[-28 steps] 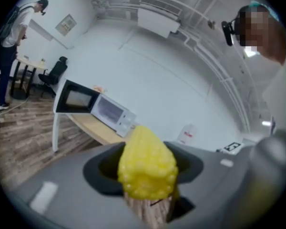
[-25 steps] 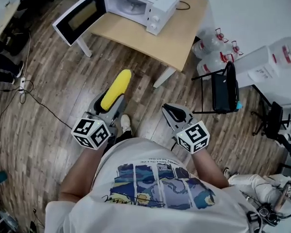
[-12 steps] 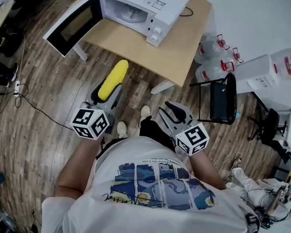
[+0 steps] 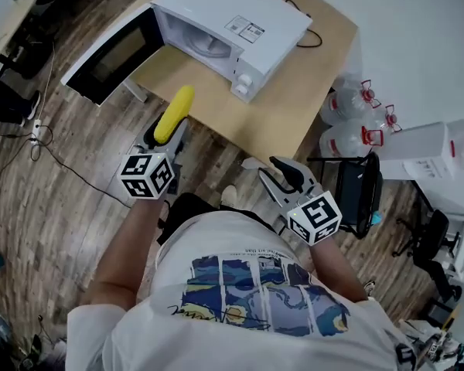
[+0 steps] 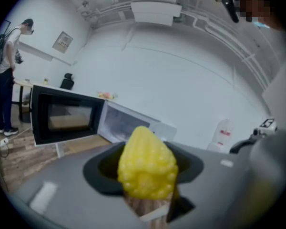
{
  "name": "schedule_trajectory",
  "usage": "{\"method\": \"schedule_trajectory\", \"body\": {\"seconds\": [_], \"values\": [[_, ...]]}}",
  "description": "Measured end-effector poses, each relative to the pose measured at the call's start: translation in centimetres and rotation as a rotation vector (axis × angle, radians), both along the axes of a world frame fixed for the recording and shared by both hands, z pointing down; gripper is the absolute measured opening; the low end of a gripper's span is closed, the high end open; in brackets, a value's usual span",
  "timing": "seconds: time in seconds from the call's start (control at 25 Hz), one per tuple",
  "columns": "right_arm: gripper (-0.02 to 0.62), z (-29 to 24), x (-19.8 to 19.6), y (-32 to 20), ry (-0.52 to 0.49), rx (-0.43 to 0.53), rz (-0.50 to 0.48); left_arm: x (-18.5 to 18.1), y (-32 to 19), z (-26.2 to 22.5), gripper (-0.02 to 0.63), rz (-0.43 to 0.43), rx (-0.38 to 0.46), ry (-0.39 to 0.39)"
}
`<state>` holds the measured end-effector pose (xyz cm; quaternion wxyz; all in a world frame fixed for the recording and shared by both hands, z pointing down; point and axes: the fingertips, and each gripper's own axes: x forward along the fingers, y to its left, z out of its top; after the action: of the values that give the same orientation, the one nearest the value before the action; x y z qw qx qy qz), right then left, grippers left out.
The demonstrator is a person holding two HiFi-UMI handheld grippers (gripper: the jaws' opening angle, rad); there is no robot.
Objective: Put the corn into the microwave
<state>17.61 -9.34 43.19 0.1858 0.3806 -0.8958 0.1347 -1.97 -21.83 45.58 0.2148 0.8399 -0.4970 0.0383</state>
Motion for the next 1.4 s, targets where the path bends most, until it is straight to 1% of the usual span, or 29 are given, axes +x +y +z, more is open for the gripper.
{"method": "schedule_trajectory", "body": {"seconds": [0.08,0.2,0.44,0.6,0.72,0.88,1.16,1.32,1.4], "values": [[0.126,0.4,1.3,-1.2,-0.008,-0.008,-0.004,0.5,-2.2,0.7,0.252,-0.027,-0.005,-0.017],[0.124,1.1,2.8,-2.5,-0.027,-0.046,0.017,0.9,-5.2,1.9,0.252,-0.051,-0.028,-0.039],[0.118,1.4,4.0,-6.5,-0.007,-0.076,0.084,0.7,-13.1,3.8,0.252,-0.037,-0.041,-0.082],[0.115,0.7,4.4,-9.6,-0.004,-0.075,0.176,0.9,-18.4,5.8,0.252,-0.004,-0.054,-0.108],[0.112,0.7,4.1,-11.6,-0.013,-0.091,0.249,1.0,-22.1,7.4,0.252,0.023,-0.070,-0.123],[0.110,0.7,2.9,-13.3,0.003,-0.112,0.306,1.0,-26.1,9.3,0.252,0.057,-0.084,-0.159],[0.108,0.9,1.4,-15.1,0.027,-0.139,0.415,1.4,-31.3,12.9,0.252,0.110,-0.102,-0.241],[0.107,1.0,0.6,-14.6,0.048,-0.171,0.492,2.7,-33.3,13.9,0.252,0.167,-0.089,-0.268],[0.107,1.1,0.3,-14.8,0.051,-0.177,0.520,3.0,-34.5,14.0,0.252,0.179,-0.074,-0.278]]}}
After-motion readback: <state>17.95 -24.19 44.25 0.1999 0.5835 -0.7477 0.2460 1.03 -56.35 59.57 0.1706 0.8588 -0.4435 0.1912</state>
